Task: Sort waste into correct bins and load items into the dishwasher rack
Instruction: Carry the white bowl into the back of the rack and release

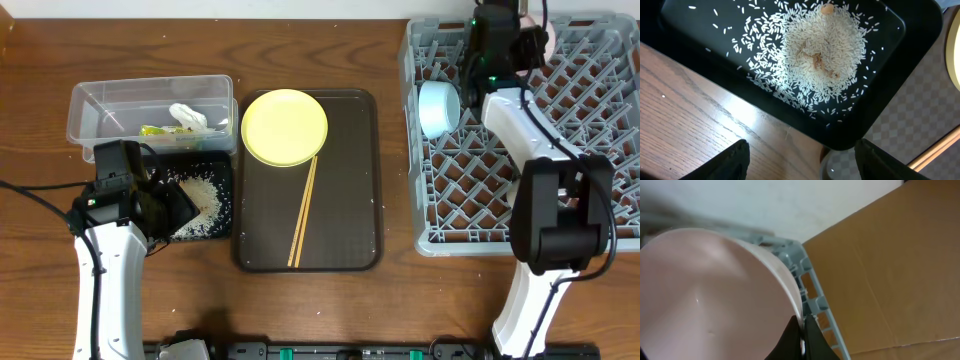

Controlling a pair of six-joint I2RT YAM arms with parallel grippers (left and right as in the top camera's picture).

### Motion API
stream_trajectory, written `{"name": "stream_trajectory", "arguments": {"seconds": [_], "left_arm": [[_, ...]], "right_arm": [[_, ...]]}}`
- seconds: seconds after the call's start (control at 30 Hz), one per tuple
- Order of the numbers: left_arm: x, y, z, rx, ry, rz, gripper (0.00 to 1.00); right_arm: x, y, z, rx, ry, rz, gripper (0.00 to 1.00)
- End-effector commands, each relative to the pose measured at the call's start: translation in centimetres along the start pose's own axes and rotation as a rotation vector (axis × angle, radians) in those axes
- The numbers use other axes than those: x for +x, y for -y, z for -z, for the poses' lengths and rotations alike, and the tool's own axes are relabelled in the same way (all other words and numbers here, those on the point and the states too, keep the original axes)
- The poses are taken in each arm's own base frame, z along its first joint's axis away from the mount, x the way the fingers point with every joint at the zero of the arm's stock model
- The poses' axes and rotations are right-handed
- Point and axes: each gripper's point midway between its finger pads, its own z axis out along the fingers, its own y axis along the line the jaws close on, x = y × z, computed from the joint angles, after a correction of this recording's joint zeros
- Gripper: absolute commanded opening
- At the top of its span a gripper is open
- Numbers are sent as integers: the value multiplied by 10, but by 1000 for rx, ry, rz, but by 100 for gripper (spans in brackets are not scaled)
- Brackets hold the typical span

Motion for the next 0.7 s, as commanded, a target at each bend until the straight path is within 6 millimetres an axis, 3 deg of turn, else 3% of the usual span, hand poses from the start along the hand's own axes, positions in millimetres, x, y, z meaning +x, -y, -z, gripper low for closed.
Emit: {"name": "stream_trajectory", "arguments": {"seconds": [0.0,0.3,0.5,0.67], "left_arm": [[-2,-1,1,-4,5,10,70],[-2,-1,1,-4,4,10,70],[-2,-1,1,-4,4,10,70],[-2,-1,1,-4,4,10,70]], "right_arm": [[0,-8,6,6,-8,15,1],[-3,-38,37,-62,6,90,1],[17,-61,60,-135,-60,-3,1],[31,-72,82,-294,-125,-64,1]]}}
